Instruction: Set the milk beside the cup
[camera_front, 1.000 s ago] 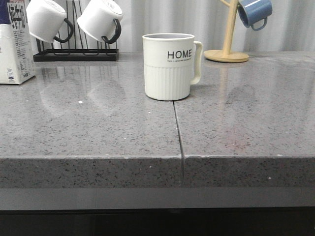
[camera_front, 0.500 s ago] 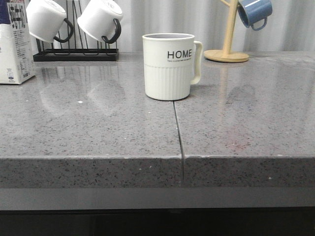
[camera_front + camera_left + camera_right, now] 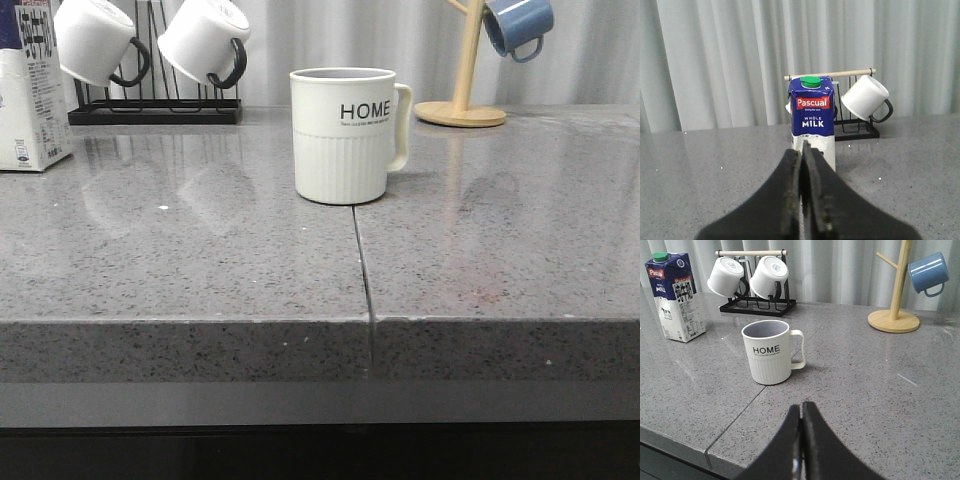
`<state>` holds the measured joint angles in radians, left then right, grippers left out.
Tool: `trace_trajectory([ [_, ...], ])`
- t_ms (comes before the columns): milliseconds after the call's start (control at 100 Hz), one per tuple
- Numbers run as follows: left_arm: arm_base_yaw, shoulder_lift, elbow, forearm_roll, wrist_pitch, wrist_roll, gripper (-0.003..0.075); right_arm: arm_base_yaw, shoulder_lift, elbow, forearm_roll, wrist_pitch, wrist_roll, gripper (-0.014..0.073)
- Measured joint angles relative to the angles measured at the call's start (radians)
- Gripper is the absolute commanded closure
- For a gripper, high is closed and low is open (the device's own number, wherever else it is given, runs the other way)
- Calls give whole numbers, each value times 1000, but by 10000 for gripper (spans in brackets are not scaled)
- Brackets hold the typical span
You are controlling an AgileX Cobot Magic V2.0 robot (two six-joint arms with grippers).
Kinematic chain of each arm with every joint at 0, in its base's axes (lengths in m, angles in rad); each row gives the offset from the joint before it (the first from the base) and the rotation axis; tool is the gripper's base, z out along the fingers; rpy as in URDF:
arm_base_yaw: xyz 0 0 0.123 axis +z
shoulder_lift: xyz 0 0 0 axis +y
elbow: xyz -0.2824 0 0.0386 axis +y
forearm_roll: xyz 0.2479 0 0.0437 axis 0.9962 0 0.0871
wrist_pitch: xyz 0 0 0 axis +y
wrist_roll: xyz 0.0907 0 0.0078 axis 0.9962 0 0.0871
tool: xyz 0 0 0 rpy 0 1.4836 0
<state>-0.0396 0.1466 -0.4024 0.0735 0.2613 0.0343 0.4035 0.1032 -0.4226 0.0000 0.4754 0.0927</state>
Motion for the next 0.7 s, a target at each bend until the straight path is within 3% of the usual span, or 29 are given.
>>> trace_trajectory([
  [150, 0, 191, -143, 2, 99, 25, 741, 0, 0, 0, 0, 0, 0, 660],
  [350, 0, 462, -234, 4, 76, 48, 715, 0, 0, 0, 0, 0, 0, 660],
  [400, 0, 521, -244, 4, 45, 49, 652, 0, 0, 0, 0, 0, 0, 660],
  [470, 0, 597, -248, 4, -14, 51, 498, 0, 0, 0, 0, 0, 0, 660],
  [590, 0, 711, -250, -2, -122, 51, 132, 0, 0, 0, 0, 0, 0, 660],
  [660, 0, 773, -250, -8, -194, 51, 13, 0, 0, 0, 0, 0, 0, 660],
  [700, 0, 809, -250, -11, -236, 51, 10, 0, 0, 0, 0, 0, 0, 660],
])
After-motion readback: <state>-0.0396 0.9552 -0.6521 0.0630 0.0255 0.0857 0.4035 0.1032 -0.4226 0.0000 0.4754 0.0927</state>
